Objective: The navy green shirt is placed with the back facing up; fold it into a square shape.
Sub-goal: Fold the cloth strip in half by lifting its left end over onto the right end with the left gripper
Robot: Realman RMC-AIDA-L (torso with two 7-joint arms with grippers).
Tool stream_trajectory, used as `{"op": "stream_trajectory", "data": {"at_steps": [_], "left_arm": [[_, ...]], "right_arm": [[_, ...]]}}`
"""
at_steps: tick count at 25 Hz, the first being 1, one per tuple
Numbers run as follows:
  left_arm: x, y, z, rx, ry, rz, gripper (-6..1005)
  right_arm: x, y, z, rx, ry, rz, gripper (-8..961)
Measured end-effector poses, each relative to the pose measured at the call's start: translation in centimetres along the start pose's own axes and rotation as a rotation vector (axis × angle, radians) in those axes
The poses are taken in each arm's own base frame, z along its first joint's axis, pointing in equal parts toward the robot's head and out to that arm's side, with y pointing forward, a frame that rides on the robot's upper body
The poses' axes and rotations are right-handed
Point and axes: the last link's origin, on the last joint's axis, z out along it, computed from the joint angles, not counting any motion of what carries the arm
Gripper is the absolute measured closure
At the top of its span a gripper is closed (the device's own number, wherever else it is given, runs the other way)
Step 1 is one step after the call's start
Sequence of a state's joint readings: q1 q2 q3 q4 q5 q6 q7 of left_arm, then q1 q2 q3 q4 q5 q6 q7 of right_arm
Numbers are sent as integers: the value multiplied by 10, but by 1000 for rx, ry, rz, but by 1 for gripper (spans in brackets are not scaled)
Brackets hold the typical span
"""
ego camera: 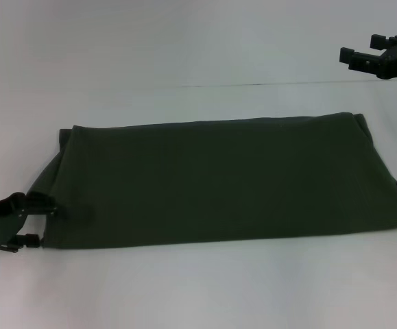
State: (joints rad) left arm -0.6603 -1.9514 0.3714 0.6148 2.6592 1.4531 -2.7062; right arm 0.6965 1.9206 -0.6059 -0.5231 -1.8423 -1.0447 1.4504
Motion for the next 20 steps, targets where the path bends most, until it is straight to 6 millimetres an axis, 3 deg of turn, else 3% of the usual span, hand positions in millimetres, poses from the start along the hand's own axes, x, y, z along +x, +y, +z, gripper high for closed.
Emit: {"op": "stream_trajectory", "data": {"at_steps": [20], "left_arm": [[0, 7, 11, -16, -12, -7, 208]], "right_arm": [[-2, 0, 1, 0, -5, -2, 88]]}}
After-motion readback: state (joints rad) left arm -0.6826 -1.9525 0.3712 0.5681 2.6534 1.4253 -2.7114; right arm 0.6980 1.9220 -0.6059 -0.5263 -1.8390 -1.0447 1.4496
